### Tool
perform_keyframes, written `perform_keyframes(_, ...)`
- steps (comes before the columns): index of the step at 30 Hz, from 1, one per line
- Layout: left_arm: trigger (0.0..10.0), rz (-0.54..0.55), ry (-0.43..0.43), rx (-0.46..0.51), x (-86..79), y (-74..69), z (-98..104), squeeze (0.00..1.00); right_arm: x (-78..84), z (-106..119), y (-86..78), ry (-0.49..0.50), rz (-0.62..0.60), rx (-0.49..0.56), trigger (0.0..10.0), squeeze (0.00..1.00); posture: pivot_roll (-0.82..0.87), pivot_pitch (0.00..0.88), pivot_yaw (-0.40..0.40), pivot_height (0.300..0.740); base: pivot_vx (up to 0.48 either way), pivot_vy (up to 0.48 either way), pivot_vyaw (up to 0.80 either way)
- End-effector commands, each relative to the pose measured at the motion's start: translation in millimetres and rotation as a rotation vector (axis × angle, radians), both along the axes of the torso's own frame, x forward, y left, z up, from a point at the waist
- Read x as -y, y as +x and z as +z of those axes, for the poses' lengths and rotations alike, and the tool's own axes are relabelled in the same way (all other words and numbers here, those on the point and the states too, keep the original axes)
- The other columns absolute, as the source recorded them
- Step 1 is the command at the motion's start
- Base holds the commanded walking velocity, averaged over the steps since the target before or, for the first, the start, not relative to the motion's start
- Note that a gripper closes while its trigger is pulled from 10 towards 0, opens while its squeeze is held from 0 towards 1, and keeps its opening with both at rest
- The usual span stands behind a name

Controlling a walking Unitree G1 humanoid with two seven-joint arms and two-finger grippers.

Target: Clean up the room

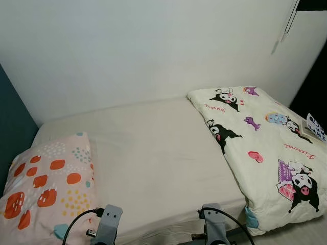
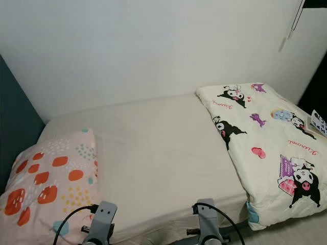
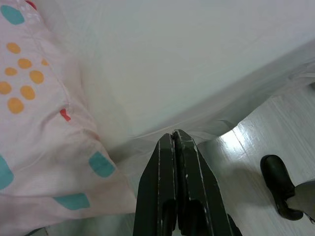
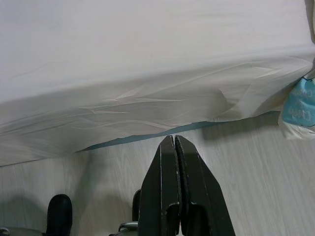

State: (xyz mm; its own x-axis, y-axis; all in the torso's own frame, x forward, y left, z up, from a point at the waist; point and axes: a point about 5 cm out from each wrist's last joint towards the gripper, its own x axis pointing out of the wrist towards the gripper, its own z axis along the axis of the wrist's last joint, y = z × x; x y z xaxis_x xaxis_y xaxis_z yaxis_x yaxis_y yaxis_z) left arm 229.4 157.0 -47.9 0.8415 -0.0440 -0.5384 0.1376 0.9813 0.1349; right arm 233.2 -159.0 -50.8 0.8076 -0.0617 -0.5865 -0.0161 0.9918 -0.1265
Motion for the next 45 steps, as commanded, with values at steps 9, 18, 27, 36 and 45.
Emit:
perform_keyframes(9,10.0,0.003,0.0,-0.026,0.3,-5.0,-4.2,0.0,-0.3,-2.9,-3.1,-0.002,0.005,-0.022,10.0,0.0,-0.02,0.094,0.006,0.74,0.0,0.0,0.0)
perform_keyframes(18,10.0,0.005,-0.001,-0.029,0.8,-6.6,-5.2,0.0,0.2,-3.2,-3.9,-0.007,0.009,-0.022,10.0,0.0,-0.02,0.095,0.003,0.74,0.0,0.0,0.0)
perform_keyframes(27,10.0,0.009,0.006,-0.028,-3.4,-6.2,-4.6,0.0,-3.0,-3.4,-3.7,-0.004,0.014,-0.025,10.0,0.0,-0.01,0.091,0.007,0.74,0.0,0.0,0.0)
perform_keyframes(36,10.0,0.002,0.009,-0.029,-3.7,-6.2,-4.7,0.0,-2.8,-3.5,-3.9,-0.004,0.009,-0.024,10.0,0.0,-0.01,0.092,0.009,0.74,0.0,0.0,0.0)
perform_keyframes(45,10.0,-0.002,0.008,-0.031,-3.5,-6.8,-5.0,0.0,-1.9,-3.8,-4.5,-0.006,0.007,-0.026,10.0,0.0,-0.01,0.084,0.011,0.74,0.0,0.0,0.0)
